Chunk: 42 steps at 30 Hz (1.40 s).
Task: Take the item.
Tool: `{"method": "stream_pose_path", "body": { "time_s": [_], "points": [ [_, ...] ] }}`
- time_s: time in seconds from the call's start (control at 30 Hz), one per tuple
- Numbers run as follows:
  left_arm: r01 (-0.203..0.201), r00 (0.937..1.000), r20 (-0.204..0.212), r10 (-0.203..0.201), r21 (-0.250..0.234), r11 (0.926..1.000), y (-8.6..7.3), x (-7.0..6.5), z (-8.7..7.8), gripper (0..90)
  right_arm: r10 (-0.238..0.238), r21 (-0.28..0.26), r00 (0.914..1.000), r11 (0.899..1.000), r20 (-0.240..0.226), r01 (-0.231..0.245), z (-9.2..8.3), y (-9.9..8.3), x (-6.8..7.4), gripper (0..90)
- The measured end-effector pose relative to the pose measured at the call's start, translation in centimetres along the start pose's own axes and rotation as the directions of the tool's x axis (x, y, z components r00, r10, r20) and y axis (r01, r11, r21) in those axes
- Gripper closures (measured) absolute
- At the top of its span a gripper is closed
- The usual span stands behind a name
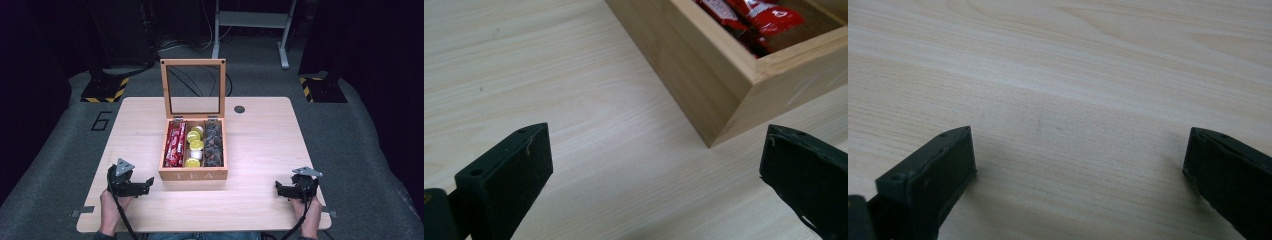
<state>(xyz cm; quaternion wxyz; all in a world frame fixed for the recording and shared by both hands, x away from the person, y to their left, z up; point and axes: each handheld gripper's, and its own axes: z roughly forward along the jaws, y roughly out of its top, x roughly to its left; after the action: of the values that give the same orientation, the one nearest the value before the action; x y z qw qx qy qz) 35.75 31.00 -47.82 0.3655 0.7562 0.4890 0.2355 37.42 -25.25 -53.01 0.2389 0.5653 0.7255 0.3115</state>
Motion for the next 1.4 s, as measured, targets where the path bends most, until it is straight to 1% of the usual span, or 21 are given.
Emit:
{"method": "stream_pose_path", "body": {
  "time_s": [0.03, 0.07, 0.17, 0.2, 0.23, 0.33, 0.43, 0.47, 0.5, 0.53, 0.57, 0.63, 0.8, 0.97, 1.1, 1.17, 1.2, 1.33, 1.37, 1.4],
  "points": [
    [-0.007, 0.9999, 0.011, 0.007, 0.004, 1.0, 0.3, 0.0, -0.1, 0.6, -0.002, 0.0, 1.0, 1.0, -0.001, 0.002, 0.0, 0.0, 0.0, 0.0],
    [-0.007, 0.9999, 0.013, 0.007, 0.003, 1.0, 0.5, -0.1, -0.1, 0.6, 0.0, 0.0, 1.0, 1.0, 0.0, 0.0, 0.0, 0.0, 0.0, 0.0],
    [-0.023, 0.9996, 0.018, 0.024, -0.005, 0.9997, 1.1, -0.4, -0.1, 0.6, 0.0, 0.0, 1.0, 1.0, 0.0, 0.0, 0.0, 0.0, 0.0, 0.0],
    [-0.026, 0.9996, 0.014, 0.026, -0.01, 0.9996, 1.4, -0.5, 0.0, 0.4, 0.001, 0.0, 1.0, 1.0, 0.0, -0.001, 0.0, 0.0, 0.0, 0.0],
    [-0.031, 0.9994, 0.013, 0.031, -0.007, 0.9995, 1.6, -0.5, 0.0, 0.1, 0.0, 0.0, 1.0, 1.0, 0.0, 0.0, 0.0, 0.0, 0.0, 0.0],
    [-0.048, 0.9985, 0.024, 0.048, -0.016, 0.9987, 2.4, -0.9, 0.0, 0.1, -0.001, 0.0, 1.0, 1.0, -0.001, 0.001, 0.0, 0.0, 0.0, 0.0],
    [-0.058, 0.998, 0.024, 0.059, -0.024, 0.998, 2.7, -1.1, 0.1, 0.1, -0.002, -0.001, 1.0, 1.0, -0.001, 0.002, 0.0, 0.0, 0.0, 0.0],
    [-0.063, 0.9975, 0.032, 0.063, -0.021, 0.9978, 3.0, -1.2, 0.1, 0.1, -0.001, -0.001, 1.0, 1.0, -0.001, 0.001, 0.0, 0.0, 0.0, 0.0],
    [-0.06, 0.9976, 0.033, 0.061, -0.031, 0.9977, 3.2, -1.3, 0.1, 0.1, -0.001, -0.001, 1.0, 1.0, 0.0, 0.001, 0.0, 0.0, 0.0, 0.0],
    [-0.062, 0.9969, 0.048, 0.063, -0.03, 0.9977, 3.7, -1.5, 0.2, 0.1, -0.001, 0.0, 1.0, 1.0, -0.001, 0.001, 0.0, 0.0, 0.0, 0.0],
    [-0.062, 0.9969, 0.048, 0.063, -0.03, 0.9977, 3.7, -1.5, 0.2, 0.1, -0.001, 0.0, 1.0, 1.0, -0.001, 0.001, 0.0, 0.0, 0.0, 0.0],
    [-0.082, 0.995, 0.054, 0.083, -0.031, 0.9962, 4.4, -1.7, 0.4, 0.1, 0.0, 0.0, 1.0, 1.0, 0.0, 0.0, 0.0, 0.0, 0.0, 0.0],
    [-0.107, 0.9916, 0.069, 0.109, -0.038, 0.9936, 5.6, -2.2, 0.7, 0.6, 0.0, -0.001, 1.0, 1.0, 0.0, 0.0, 0.0, 0.0, 0.0, 0.0],
    [-0.119, 0.9891, 0.084, 0.121, -0.028, 0.9925, 6.3, -2.5, 1.4, 1.5, -0.003, 0.001, 1.0, 1.0, 0.001, 0.003, 0.0, 0.0, 0.0, 0.0],
    [-0.137, 0.9859, 0.095, 0.138, -0.022, 0.9904, 7.1, -2.7, 1.9, 2.4, -0.007, 0.002, 1.0, 1.0, 0.0, 0.007, 0.0, 0.0, 0.0, 0.0],
    [-0.136, 0.9855, 0.099, 0.138, -0.021, 0.9905, 7.4, -2.9, 2.2, 2.8, -0.007, 0.001, 1.0, 1.0, 0.0, 0.007, 0.0, 0.0, -0.1, 0.0],
    [-0.145, 0.9841, 0.101, 0.146, -0.022, 0.9892, 7.7, -3.0, 2.4, 3.2, -0.006, 0.002, 1.0, 1.0, 0.0, 0.006, 0.0, 0.0, 0.0, 0.0],
    [-0.156, 0.9808, 0.117, 0.156, -0.01, 0.9877, 8.5, -3.2, 3.3, 5.9, -0.006, 0.001, 1.0, 1.0, 0.0, 0.006, 0.0, 0.0, 0.0, 0.0],
    [-0.166, 0.9787, 0.121, 0.165, -0.006, 0.9861, 8.8, -3.3, 3.5, 6.9, -0.006, 0.001, 1.0, 1.0, 0.0, 0.006, 0.0, 0.0, 0.0, 0.0],
    [-0.166, 0.9794, 0.115, 0.166, -0.009, 0.9861, 9.0, -3.4, 3.7, 7.8, -0.008, 0.001, 1.0, 1.0, -0.001, 0.008, 0.0, 0.0, -0.1, 0.0]
  ]
}}
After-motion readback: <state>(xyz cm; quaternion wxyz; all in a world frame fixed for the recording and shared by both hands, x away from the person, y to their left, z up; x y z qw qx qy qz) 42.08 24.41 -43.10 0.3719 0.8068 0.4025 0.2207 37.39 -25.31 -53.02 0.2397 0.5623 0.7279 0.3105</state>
